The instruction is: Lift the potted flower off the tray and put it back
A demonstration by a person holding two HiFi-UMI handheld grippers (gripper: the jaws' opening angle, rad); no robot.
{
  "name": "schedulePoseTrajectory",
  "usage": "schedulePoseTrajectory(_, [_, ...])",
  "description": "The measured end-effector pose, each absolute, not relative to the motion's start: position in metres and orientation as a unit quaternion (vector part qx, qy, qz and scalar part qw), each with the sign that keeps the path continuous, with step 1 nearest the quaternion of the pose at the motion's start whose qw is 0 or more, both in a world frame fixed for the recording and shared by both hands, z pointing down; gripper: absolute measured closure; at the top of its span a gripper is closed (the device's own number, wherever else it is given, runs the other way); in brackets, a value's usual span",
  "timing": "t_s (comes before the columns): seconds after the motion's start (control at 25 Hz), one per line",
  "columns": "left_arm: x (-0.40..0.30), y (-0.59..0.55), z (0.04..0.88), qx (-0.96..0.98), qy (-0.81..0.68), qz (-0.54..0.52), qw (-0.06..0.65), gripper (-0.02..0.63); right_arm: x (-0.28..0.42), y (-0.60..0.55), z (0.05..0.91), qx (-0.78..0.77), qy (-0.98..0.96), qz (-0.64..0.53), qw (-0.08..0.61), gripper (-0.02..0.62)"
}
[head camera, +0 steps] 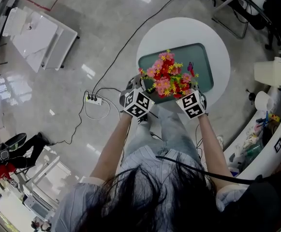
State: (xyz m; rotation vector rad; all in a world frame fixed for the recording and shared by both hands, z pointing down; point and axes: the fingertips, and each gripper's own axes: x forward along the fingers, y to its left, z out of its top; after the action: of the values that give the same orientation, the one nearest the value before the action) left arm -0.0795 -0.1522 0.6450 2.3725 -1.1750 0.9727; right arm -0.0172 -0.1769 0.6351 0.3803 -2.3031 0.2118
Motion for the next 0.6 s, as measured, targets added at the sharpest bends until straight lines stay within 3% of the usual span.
schedulePoseTrajectory(0.6, [-0.062,-0.137,0.595,0.852,-0.395,0.323,0.118,0.324,0.003,-0.157,0.584,0.192,-0.904,0.07,0.376,0.33])
